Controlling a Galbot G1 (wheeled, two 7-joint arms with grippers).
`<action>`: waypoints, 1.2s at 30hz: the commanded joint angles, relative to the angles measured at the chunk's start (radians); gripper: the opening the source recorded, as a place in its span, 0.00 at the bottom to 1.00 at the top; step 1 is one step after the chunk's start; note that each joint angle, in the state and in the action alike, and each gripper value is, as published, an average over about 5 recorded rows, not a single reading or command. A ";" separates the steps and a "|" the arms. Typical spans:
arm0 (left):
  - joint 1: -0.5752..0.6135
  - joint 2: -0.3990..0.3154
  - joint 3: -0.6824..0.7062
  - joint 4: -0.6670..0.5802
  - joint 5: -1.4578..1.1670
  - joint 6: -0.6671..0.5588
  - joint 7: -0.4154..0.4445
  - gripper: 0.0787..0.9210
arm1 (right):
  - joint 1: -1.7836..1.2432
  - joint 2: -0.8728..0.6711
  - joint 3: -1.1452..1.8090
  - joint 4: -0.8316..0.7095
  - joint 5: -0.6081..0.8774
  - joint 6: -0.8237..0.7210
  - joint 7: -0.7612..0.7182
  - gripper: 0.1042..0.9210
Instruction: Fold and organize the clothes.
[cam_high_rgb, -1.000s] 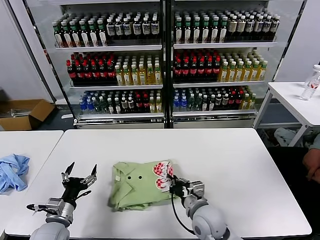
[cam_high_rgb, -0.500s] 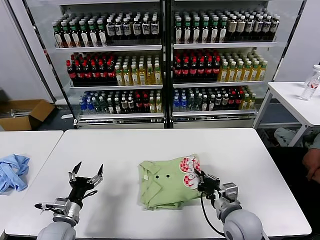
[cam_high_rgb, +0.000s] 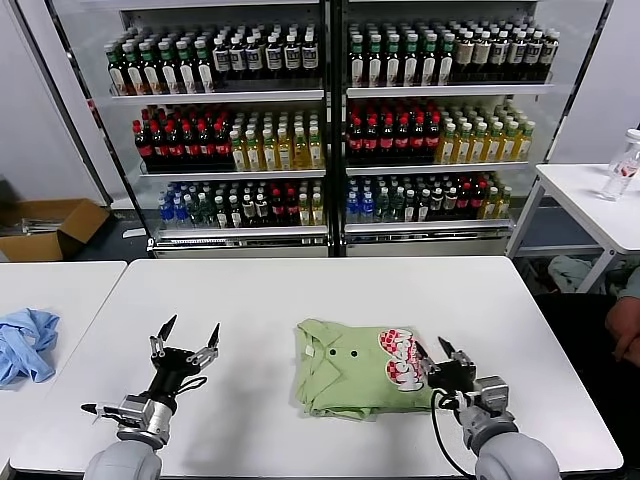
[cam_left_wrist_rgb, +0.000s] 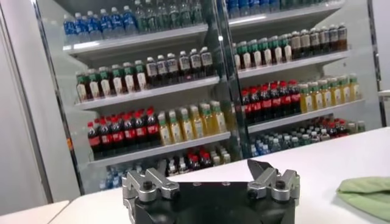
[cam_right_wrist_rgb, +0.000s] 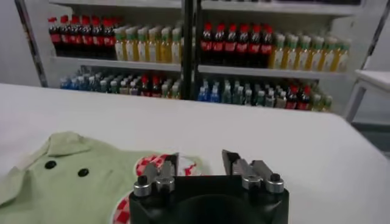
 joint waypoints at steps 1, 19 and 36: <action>-0.003 -0.014 0.014 0.004 0.068 -0.053 0.005 0.88 | -0.053 0.003 0.055 0.050 -0.153 0.113 -0.064 0.57; 0.009 0.004 0.011 -0.065 0.025 -0.094 0.067 0.88 | -0.002 -0.012 0.133 -0.120 -0.334 0.338 -0.078 0.88; -0.030 0.017 0.010 -0.053 -0.070 -0.059 0.046 0.88 | 0.128 -0.009 0.090 -0.222 -0.305 0.347 -0.121 0.88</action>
